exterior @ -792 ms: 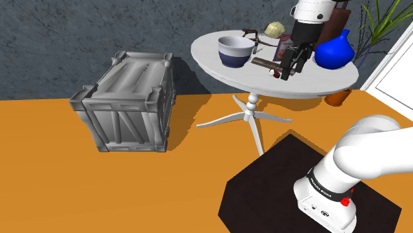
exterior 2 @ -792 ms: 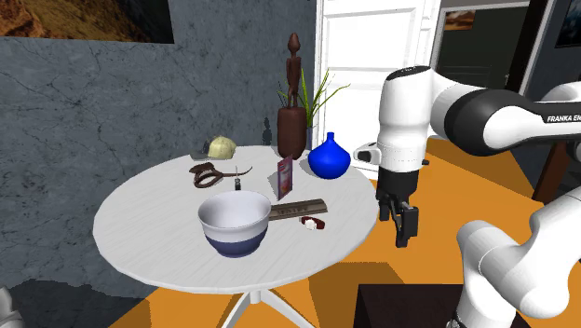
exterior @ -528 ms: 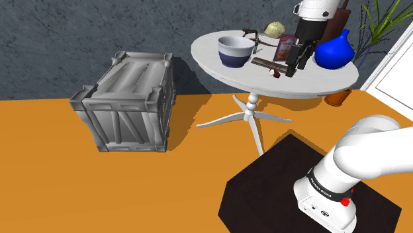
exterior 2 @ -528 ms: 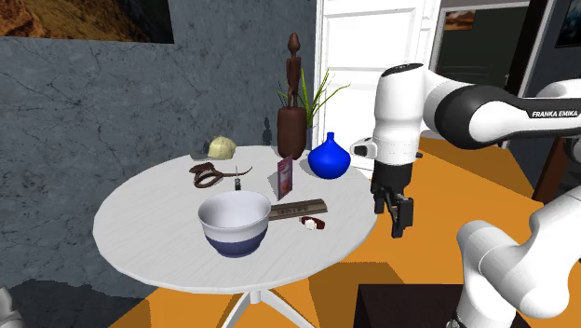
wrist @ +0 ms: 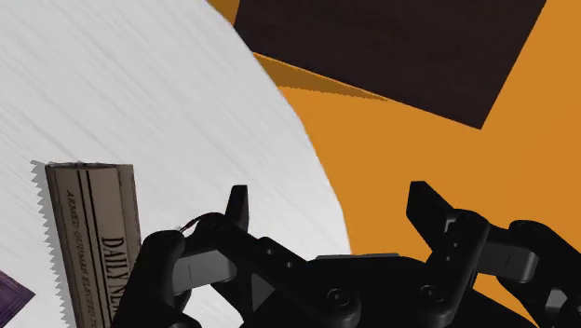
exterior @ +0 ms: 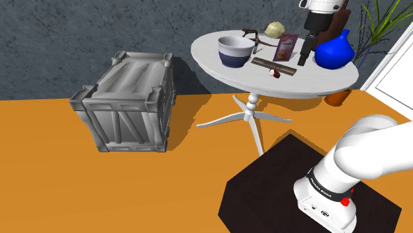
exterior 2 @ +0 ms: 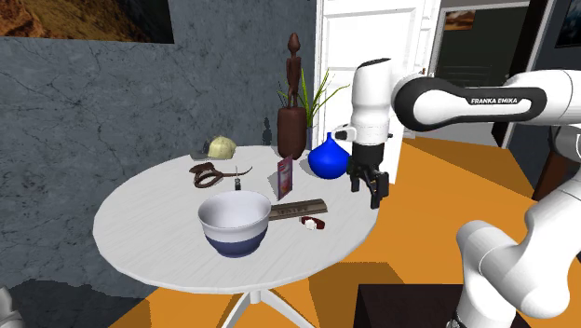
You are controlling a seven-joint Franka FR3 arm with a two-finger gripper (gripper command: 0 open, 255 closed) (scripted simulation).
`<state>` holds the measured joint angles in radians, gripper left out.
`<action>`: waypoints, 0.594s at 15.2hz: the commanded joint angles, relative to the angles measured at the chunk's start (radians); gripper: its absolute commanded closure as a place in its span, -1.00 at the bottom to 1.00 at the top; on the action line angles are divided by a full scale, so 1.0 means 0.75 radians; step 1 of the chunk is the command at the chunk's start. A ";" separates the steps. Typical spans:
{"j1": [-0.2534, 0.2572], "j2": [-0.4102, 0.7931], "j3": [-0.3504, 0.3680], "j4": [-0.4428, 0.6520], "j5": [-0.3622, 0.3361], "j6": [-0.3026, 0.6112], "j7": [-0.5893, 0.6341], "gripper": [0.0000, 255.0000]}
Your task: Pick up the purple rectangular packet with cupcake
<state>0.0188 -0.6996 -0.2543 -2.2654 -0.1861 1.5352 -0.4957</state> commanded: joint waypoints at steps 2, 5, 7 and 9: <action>0.026 0.108 -0.104 0.097 -0.043 0.033 -0.189 -1.00; 0.056 0.222 -0.205 0.208 -0.062 0.059 -0.375 -1.00; 0.078 0.308 -0.272 0.291 -0.060 0.075 -0.502 -1.00; 0.101 0.403 -0.339 0.383 -0.045 0.089 -0.632 -1.00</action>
<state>0.0868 -0.4302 -0.4821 -2.0103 -0.2230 1.5962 -0.9145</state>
